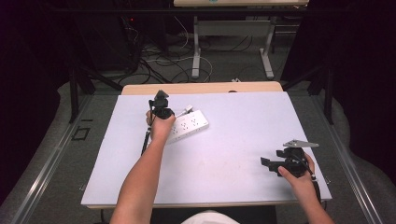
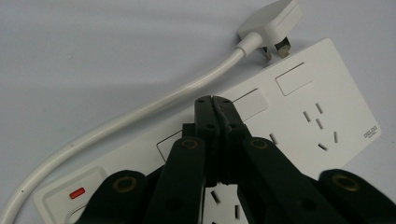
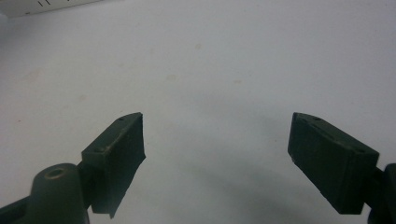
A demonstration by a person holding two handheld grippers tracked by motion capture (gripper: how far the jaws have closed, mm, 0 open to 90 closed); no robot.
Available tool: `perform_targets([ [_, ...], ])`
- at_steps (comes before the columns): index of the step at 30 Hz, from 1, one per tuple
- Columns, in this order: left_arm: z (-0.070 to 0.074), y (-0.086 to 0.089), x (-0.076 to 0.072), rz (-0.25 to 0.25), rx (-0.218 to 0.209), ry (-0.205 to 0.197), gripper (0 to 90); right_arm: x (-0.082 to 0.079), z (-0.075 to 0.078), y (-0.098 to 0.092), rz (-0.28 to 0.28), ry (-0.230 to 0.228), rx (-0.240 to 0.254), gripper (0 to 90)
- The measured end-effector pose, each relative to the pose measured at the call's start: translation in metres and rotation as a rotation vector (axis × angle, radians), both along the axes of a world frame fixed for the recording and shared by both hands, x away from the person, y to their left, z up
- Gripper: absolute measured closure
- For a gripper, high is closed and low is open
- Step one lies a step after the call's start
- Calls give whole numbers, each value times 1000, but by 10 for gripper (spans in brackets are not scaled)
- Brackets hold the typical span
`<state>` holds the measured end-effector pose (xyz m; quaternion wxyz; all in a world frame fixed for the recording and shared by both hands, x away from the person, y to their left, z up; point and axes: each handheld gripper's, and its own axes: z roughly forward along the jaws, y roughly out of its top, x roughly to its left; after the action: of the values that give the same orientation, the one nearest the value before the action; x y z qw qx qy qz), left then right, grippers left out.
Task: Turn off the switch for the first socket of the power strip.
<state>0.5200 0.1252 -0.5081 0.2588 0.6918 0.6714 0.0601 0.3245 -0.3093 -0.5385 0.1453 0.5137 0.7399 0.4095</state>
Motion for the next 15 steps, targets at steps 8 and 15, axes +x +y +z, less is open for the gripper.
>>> perform_targets([
  [8,-4,1,0,5,-3,5,900,0,0,0,3,-1,-2,180],
  [15,-4,2,0,-1,0,7,900,0,-1,0,4,-2,-2,180],
])
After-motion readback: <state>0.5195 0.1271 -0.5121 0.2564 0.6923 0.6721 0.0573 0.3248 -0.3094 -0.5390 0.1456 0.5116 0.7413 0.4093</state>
